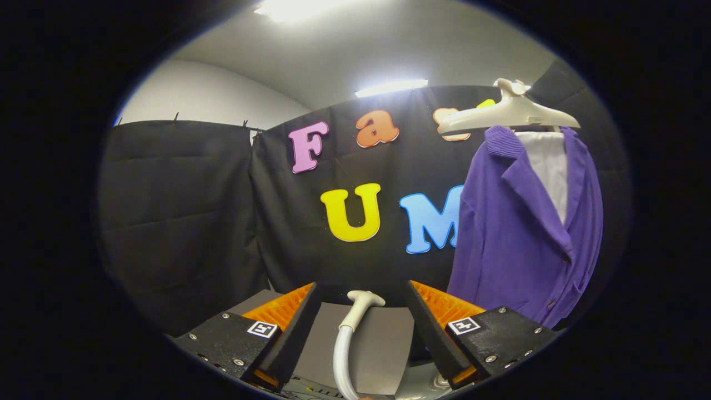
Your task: Iron the clothes twice with a garment steamer, once on the left side and once on the right side.
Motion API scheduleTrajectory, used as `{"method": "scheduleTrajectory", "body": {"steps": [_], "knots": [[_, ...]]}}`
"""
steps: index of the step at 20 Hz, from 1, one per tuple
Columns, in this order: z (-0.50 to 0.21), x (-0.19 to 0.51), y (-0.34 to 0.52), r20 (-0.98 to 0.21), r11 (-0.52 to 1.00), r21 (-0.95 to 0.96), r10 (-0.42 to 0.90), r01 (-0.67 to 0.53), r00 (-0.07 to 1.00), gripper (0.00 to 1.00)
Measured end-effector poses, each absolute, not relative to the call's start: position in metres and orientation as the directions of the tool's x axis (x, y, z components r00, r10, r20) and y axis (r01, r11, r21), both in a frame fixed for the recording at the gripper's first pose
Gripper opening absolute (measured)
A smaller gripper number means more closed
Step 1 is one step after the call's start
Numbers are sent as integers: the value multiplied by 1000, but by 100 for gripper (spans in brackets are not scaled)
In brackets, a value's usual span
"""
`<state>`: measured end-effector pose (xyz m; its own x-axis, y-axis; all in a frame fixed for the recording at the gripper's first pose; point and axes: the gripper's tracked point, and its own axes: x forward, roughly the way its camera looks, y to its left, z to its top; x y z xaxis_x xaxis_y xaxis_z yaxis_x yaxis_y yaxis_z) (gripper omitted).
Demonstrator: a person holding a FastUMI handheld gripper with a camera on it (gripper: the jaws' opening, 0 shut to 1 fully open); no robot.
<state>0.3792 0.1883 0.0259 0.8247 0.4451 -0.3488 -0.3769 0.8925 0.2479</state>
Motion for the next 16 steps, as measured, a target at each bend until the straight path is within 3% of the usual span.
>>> {"method": "scheduleTrajectory", "body": {"steps": [7,11,16], "knots": [[-47,444,236,-557,861,313,508,-401,657,95],[-111,469,247,-689,881,327,470,-343,551,95],[-172,479,274,-769,863,418,502,-284,395,93]]}}
